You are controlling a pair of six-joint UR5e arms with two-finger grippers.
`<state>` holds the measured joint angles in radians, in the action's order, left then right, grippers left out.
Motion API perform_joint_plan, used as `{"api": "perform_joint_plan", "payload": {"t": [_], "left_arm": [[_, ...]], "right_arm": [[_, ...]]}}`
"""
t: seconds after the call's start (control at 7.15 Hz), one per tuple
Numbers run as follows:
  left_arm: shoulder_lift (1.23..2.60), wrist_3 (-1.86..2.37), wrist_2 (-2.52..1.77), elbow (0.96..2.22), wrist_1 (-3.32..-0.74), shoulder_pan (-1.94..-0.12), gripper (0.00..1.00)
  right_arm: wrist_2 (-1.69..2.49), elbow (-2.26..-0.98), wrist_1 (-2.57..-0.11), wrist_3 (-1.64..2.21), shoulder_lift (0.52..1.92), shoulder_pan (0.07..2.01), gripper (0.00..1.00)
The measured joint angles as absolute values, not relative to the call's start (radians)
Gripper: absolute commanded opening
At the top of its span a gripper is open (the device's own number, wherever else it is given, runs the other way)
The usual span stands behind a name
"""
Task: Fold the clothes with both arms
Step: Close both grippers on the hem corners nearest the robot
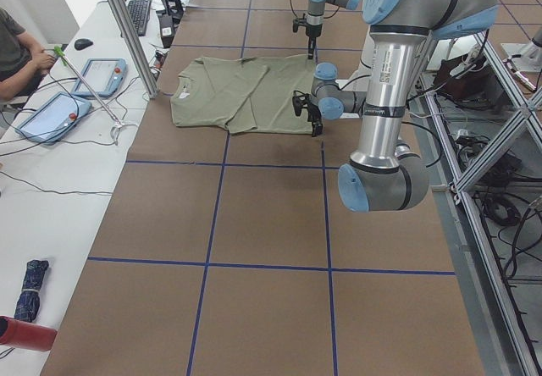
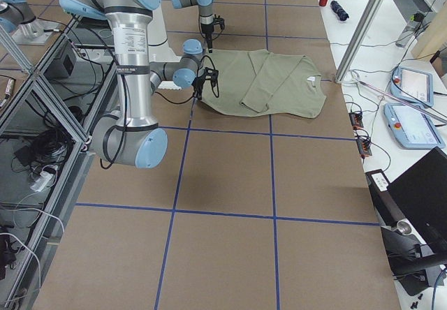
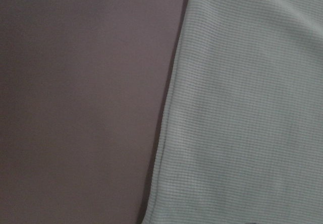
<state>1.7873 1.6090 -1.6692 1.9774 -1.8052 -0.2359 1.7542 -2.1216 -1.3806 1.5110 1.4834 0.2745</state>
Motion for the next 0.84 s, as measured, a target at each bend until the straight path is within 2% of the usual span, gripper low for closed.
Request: {"api": "perform_joint_plan", "payload": {"t": [0.28, 0.7, 0.84], "left_arm": [[1.785, 1.609, -1.669, 1.977, -1.797, -0.234, 0.71], [1.789, 1.61, -1.67, 1.977, -1.787, -0.23, 0.47], [1.791, 1.611, -1.671, 1.977, -1.786, -0.228, 0.42]], "right_arm": [[1.755, -2.122, -1.381, 1.511, 1.483, 0.276, 0.0], [1.757, -2.122, -1.382, 1.509, 1.484, 0.278, 0.0], [1.758, -2.121, -1.382, 1.51, 1.485, 0.279, 0.0]]}}
